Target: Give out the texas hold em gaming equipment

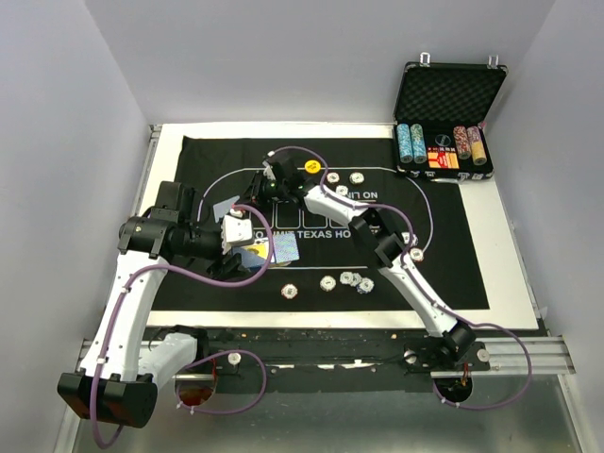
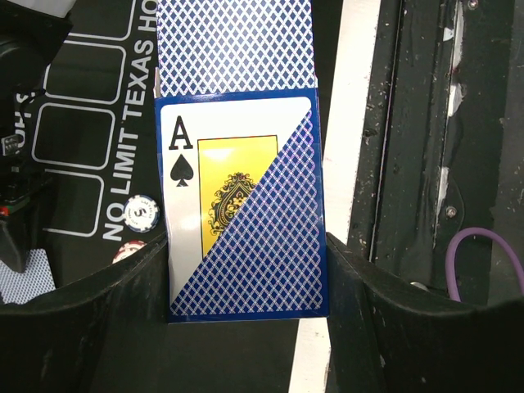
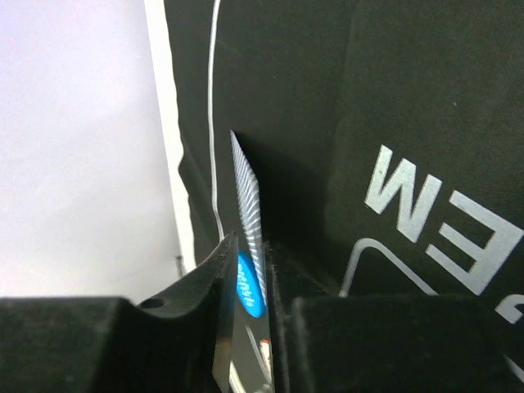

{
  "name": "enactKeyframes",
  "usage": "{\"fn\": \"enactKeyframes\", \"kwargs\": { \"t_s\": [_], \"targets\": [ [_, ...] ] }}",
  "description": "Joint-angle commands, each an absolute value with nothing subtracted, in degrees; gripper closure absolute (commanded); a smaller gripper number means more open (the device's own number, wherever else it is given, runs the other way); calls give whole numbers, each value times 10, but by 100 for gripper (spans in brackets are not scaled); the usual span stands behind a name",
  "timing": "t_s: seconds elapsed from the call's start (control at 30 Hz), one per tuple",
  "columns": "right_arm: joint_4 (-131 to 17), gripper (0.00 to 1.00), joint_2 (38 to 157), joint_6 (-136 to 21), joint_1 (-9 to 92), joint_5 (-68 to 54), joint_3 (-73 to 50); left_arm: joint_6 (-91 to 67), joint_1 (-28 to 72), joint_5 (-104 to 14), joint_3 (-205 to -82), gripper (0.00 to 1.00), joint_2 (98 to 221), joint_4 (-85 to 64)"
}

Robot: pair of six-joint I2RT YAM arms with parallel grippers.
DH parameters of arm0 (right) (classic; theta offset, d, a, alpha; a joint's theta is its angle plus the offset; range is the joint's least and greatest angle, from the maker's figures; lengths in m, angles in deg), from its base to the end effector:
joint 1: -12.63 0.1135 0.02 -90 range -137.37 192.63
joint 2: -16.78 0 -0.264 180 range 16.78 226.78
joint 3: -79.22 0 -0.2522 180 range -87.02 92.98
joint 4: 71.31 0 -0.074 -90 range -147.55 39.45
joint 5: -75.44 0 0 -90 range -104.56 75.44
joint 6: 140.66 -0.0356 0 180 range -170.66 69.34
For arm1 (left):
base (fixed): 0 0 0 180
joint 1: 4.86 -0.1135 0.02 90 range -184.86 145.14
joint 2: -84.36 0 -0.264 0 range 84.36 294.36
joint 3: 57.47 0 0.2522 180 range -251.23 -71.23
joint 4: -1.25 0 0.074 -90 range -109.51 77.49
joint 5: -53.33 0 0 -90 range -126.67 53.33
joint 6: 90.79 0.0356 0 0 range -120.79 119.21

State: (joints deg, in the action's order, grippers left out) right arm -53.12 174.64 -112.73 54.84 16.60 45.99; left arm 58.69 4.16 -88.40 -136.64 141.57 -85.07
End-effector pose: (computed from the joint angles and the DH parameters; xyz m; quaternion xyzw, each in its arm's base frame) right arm 0.4344 0.4189 0.1134 0.0096 0.8421 0.5266 0.1158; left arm 0.1462 -0.0515 0.3432 0.5738 0.6708 -0.2997 0.3619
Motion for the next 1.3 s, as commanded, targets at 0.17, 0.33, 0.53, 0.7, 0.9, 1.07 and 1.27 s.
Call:
{"fn": "enactKeyframes", "kwargs": {
  "t_s": [0.17, 0.33, 0.53, 0.7, 0.9, 1.07, 1.27],
  "targets": [
    [-484, 32, 1699, -1077, 561, 152, 386, 590, 42, -921, -1362, 81, 1402, -848],
    [-492, 16, 1611, -1045, 555, 132, 295, 592, 41, -925, -1357, 80, 1396, -847],
    [-501, 6, 1501, -1017, 539, 135, 181, 596, 41, -926, -1353, 81, 1394, -849],
    [-474, 0, 1420, -991, 526, 127, 111, 594, 41, -926, -1358, 81, 1393, -852],
    [-489, 0, 1259, -978, 485, 115, -33, 599, 41, -925, -1354, 81, 1395, -852],
    [-475, 0, 1129, -955, 466, 121, -100, 598, 41, -927, -1364, 80, 1399, -858],
    [-462, 0, 1035, -950, 465, 166, -166, 599, 42, -926, -1362, 80, 1403, -855]
  ]
}}
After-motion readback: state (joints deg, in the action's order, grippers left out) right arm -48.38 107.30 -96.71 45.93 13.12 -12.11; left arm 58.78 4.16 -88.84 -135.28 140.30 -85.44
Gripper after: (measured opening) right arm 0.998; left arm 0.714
